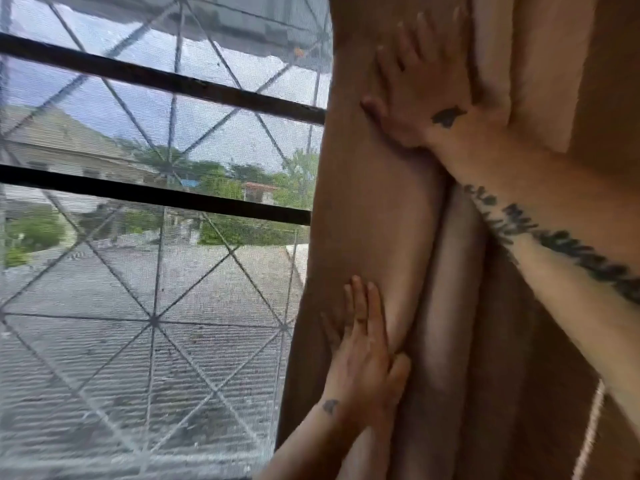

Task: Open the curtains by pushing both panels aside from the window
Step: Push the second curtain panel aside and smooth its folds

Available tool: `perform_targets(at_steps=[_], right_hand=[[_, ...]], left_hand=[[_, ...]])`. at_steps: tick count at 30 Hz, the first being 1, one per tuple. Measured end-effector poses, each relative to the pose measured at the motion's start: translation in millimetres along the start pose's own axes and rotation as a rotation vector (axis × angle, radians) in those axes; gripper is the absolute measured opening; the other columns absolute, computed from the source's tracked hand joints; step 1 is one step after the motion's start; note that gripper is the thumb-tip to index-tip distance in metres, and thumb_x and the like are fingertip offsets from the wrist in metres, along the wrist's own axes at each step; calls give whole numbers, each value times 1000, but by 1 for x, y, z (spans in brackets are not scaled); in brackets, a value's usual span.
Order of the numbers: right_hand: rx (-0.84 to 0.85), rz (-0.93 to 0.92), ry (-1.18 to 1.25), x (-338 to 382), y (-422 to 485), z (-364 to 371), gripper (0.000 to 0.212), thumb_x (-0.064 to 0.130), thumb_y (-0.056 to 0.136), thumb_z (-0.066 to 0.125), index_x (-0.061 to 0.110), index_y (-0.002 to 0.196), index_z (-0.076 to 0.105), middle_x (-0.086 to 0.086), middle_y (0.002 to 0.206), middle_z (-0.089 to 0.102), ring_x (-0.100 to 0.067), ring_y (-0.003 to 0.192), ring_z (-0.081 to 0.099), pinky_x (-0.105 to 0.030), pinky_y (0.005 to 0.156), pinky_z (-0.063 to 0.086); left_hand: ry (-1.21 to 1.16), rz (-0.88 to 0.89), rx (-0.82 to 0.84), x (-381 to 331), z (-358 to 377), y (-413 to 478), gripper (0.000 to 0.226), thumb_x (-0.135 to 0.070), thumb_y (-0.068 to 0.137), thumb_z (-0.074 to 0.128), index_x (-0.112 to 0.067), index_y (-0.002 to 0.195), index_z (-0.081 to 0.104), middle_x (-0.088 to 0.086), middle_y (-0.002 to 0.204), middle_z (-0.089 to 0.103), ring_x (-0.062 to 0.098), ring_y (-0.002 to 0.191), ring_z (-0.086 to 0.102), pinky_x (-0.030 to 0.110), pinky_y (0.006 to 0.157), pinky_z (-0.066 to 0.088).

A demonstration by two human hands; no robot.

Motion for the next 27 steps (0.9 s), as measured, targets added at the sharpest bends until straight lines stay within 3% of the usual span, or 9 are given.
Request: perform_targets(at_steps=[2, 4, 5, 7, 10, 13, 16, 20, 27], right_hand=[[12, 0, 13, -7, -5, 2, 74, 54, 86, 16, 10, 145, 20, -20, 155, 17, -37, 145, 7, -59, 114, -5], [23, 8, 15, -14, -8, 6, 71, 55, 90, 18, 12, 146, 16, -17, 156, 14, -35, 145, 5, -58, 114, -6], [23, 14, 14, -18, -10, 7, 71, 55, 90, 20, 13, 146, 15, -17, 157, 14, -34, 145, 5, -58, 115, -6], [29, 35, 7, -29, -15, 9, 71, 55, 91, 22, 11, 146, 16, -19, 156, 15, -36, 145, 5, -58, 115, -6], [65, 90, 30, -49, -25, 16, 71, 53, 92, 25, 10, 146, 14, -20, 156, 12, -36, 145, 3, -56, 114, -8], [131, 138, 5, -72, -36, 28, 70, 53, 92, 22, 12, 147, 8, -17, 158, 5, -33, 145, -3, -53, 115, -10], [168, 144, -29, -90, -50, 38, 72, 56, 91, 19, 15, 147, 4, -14, 158, 2, -32, 146, -5, -52, 114, -12], [219, 181, 12, -112, -65, 50, 71, 57, 90, 20, 17, 147, 5, -12, 159, 1, -30, 146, -6, -51, 115, -11], [262, 233, -2, -162, -99, 67, 73, 57, 89, 27, 15, 147, 10, -14, 158, 6, -31, 146, -2, -50, 115, -9]], left_hand=[[56, 17, -35, -5, 0, -4, 88, -37, 66, 32, -24, 143, -9, 19, 148, -5, 44, 139, -4, 65, 96, 0], [94, 31, -23, -10, 4, -5, 94, -38, 67, 30, -31, 139, -31, 20, 150, -5, 51, 133, -4, 64, 99, 2], [145, 42, -27, -13, 5, -5, 99, -39, 64, 31, -25, 139, -33, 23, 152, 7, 51, 135, 2, 64, 99, 12], [223, 6, 35, -12, 18, -1, 106, -41, 54, 34, -8, 144, -12, 23, 141, 46, 42, 134, 25, 54, 91, 37], [268, 10, 64, -18, 30, 3, 103, -46, 54, 35, -2, 143, 4, 16, 133, 57, 26, 125, 34, 46, 85, 44], [234, 88, 69, -33, 38, 6, 99, -47, 63, 32, -9, 145, -9, 24, 147, 34, 36, 133, 24, 49, 89, 46], [137, 103, 147, -49, 46, 8, 100, -42, 61, 27, -18, 139, -31, 24, 153, 4, 42, 137, 4, 59, 101, 33], [16, 94, 417, -72, 65, 2, 93, -49, 53, 2, 0, 125, -32, 5, 139, -39, 26, 127, -37, 50, 115, -12], [-69, 113, 557, -106, 93, 0, 103, -50, 51, -4, -8, 143, -21, 10, 154, -29, 21, 124, -40, 49, 115, -19]])
Point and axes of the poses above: each hand's wrist, its own y-axis towards the middle knuckle, its own z-axis out of the palm, x = y × z, the point moved 9 cm from there along y, towards the middle knuckle
